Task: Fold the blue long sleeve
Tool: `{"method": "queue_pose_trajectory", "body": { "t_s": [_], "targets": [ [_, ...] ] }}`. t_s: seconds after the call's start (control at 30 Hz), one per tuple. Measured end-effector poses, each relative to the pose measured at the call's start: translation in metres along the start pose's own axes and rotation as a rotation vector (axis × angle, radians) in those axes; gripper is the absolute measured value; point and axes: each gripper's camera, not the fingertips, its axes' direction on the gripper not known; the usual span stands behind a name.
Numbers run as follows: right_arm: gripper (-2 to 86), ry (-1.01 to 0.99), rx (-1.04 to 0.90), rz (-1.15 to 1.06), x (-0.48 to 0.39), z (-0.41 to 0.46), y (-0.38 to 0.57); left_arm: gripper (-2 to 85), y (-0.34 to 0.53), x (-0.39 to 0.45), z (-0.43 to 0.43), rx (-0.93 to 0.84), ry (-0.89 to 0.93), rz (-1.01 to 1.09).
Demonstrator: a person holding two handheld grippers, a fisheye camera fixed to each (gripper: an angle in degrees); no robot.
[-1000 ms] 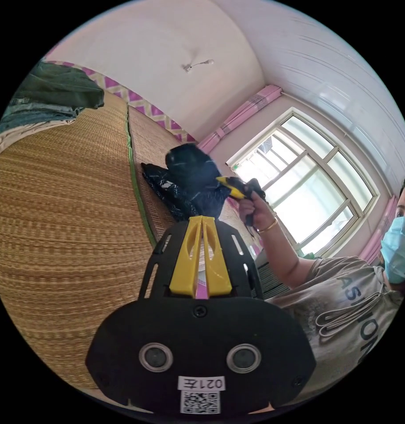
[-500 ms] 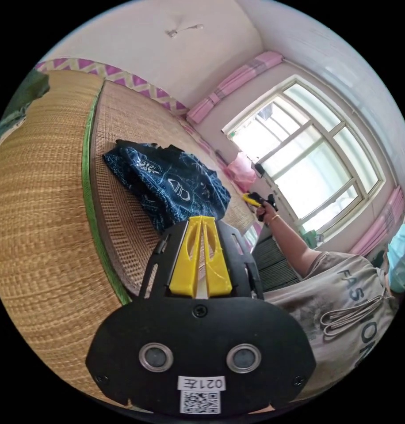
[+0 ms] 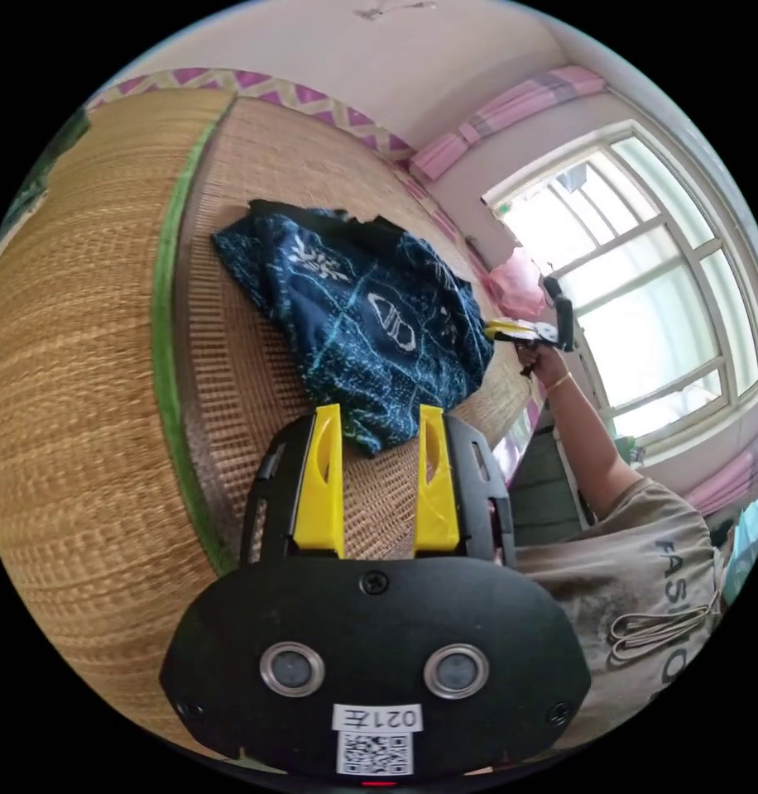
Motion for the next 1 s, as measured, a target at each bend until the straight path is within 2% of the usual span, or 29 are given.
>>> {"method": "queue_pose_trajectory", "body": {
  "t_s": [0.07, 0.17, 0.23, 0.33, 0.43, 0.47, 0.5, 0.63, 0.67, 0.73, 0.83, 1.0],
  "targets": [
    [2.5, -0.005, 0.0, 0.003, -0.001, 0.003, 0.005, 5.6, -0.013, 0.012, 0.018, -0.059, -0.065, 0.039],
    [0.3, -0.036, 0.12, 0.012, -0.006, -0.033, 0.031, 0.6, -0.028, 0.034, 0.014, -0.129, -0.196, 0.151],
    [-0.2, -0.101, 0.185, 0.041, -0.005, -0.052, 0.058, -0.2, -0.031, 0.042, -0.001, -0.133, -0.238, 0.207],
    [-0.4, -0.165, 0.138, 0.102, -0.008, -0.042, 0.106, -0.5, -0.03, 0.045, -0.026, -0.129, -0.293, 0.273],
    [-0.1, -0.331, 0.159, 0.218, -0.003, -0.004, 0.155, 0.3, -0.028, 0.031, -0.012, -0.223, -0.208, 0.271],
    [-0.1, -0.432, 0.227, 0.272, 0.004, -0.001, 0.172, 1.1, -0.024, 0.018, 0.006, -0.298, -0.183, 0.242],
    [-0.1, -0.463, 0.296, 0.279, 0.007, -0.009, 0.184, 1.7, -0.022, 0.013, 0.01, -0.298, -0.172, 0.224],
    [0.2, -0.348, 0.404, 0.214, -0.003, -0.054, 0.195, 6.9, -0.015, -0.008, -0.048, -0.058, 0.009, 0.155],
    [0.6, -0.316, 0.436, 0.196, -0.006, -0.067, 0.19, 7.6, -0.014, -0.011, -0.069, 0.024, 0.047, 0.157],
    [2.0, -0.289, 0.435, 0.169, -0.007, -0.076, 0.168, 8.5, -0.022, -0.012, -0.084, 0.071, 0.084, 0.173],
    [4.8, -0.253, 0.365, 0.114, -0.005, -0.061, 0.105, 9.3, -0.057, -0.015, -0.067, 0.013, 0.083, 0.175],
    [9.8, -0.246, 0.142, 0.08, 0.006, 0.007, -0.019, 11.0, -0.123, -0.02, -0.016, -0.072, -0.008, 0.183]
  ]
}}
